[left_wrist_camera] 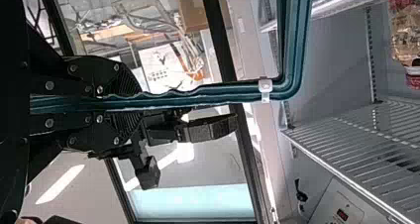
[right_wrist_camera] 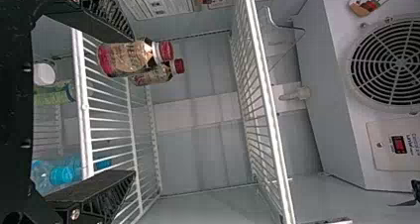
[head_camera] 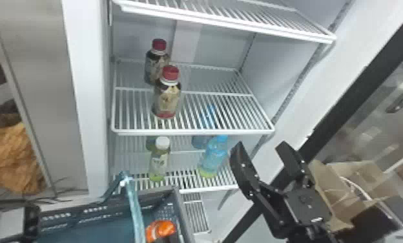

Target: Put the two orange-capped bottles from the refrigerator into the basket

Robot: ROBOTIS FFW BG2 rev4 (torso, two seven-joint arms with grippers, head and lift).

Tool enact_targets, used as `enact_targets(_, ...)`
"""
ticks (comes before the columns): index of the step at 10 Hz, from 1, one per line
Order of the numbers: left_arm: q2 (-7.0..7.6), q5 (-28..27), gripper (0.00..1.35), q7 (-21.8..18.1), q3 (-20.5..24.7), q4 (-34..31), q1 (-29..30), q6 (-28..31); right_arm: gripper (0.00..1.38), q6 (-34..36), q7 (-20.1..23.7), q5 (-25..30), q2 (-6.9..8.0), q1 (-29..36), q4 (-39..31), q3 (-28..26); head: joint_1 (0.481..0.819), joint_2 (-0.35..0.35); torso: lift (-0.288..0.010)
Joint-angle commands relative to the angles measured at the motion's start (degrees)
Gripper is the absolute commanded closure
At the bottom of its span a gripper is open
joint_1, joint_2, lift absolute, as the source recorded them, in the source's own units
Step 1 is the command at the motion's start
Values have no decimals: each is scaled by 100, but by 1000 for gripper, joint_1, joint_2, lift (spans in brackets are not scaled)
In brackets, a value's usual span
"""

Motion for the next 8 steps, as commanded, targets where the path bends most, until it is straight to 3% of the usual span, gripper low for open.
enact_targets(1, 0, -2, 1197, 0, -3, 0, -11, -18, 113, 1, 1, 0, 0, -7, -1, 0, 695, -350, -40)
enact_targets(8, 0, 21, 1197, 0, -3, 14, 3, -18, 113, -97, -16, 46, 9, -7, -15, 0, 695, -350, -40)
